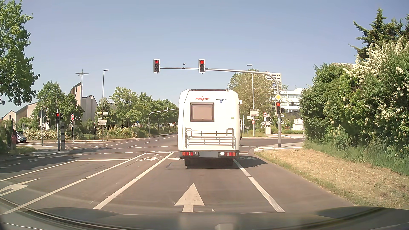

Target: Follow the waypoints while adhering to traffic rules and regulations

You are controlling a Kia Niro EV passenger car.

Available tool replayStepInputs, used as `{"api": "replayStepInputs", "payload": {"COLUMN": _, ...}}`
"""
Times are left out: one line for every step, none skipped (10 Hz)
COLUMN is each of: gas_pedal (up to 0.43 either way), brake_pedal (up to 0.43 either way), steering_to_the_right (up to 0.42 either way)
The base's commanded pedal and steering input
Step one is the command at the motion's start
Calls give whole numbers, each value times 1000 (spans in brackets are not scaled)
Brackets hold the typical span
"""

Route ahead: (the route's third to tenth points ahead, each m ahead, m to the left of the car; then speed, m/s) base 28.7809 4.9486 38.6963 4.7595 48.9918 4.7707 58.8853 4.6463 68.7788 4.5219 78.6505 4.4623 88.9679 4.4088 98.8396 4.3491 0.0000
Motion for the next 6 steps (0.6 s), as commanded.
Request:
{"api": "replayStepInputs", "payload": {"gas_pedal": 0, "brake_pedal": 293, "steering_to_the_right": 5}}
{"api": "replayStepInputs", "payload": {"gas_pedal": 0, "brake_pedal": 293, "steering_to_the_right": 5}}
{"api": "replayStepInputs", "payload": {"gas_pedal": 0, "brake_pedal": 293, "steering_to_the_right": 5}}
{"api": "replayStepInputs", "payload": {"gas_pedal": 0, "brake_pedal": 293, "steering_to_the_right": 5}}
{"api": "replayStepInputs", "payload": {"gas_pedal": 0, "brake_pedal": 293, "steering_to_the_right": 5}}
{"api": "replayStepInputs", "payload": {"gas_pedal": 0, "brake_pedal": 293, "steering_to_the_right": 5}}
